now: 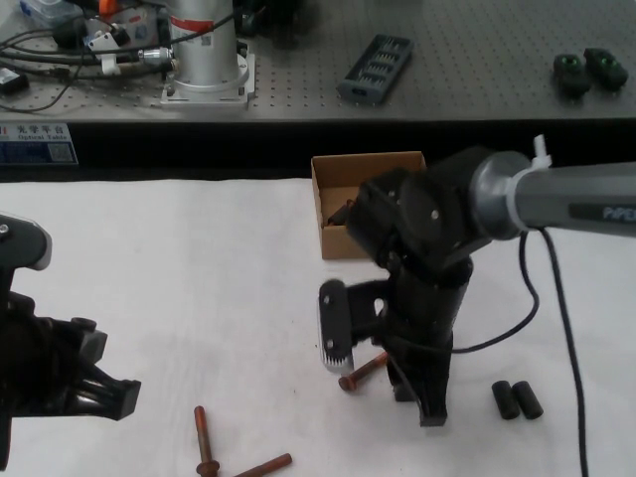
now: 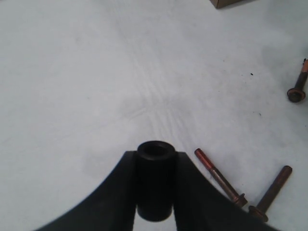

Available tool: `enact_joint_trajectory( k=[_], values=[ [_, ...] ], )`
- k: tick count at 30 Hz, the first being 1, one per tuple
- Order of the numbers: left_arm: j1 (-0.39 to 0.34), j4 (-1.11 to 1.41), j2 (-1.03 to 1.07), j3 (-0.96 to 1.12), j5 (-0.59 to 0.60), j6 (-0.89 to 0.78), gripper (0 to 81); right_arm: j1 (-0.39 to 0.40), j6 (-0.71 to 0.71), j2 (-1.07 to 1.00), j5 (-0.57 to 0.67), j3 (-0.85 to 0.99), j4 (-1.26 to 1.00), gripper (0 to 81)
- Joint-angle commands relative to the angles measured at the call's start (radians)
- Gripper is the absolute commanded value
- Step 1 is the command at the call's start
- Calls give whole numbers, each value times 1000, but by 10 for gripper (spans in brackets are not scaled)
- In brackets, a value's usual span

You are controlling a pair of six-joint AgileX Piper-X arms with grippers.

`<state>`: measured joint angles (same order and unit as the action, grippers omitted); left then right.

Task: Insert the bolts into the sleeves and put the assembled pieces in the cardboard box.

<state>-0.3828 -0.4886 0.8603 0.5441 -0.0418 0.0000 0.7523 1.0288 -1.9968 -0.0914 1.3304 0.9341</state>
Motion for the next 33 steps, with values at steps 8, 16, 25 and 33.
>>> enact_joint_trajectory(
  k=[8, 16, 25, 33],
  values=[
    [3, 12, -10, 2, 11, -8, 114, 5, 19, -25, -44, 44, 31, 280],
    [3, 20, -10, 2, 11, -8, 114, 6, -3, -25, -52, 121, 51, 280],
    [3, 20, -10, 2, 11, -8, 114, 6, -3, -25, -5, 128, 73, 280],
    [3, 20, -10, 2, 11, -8, 114, 41, -3, -38, 34, 130, 64, 280]
  ],
)
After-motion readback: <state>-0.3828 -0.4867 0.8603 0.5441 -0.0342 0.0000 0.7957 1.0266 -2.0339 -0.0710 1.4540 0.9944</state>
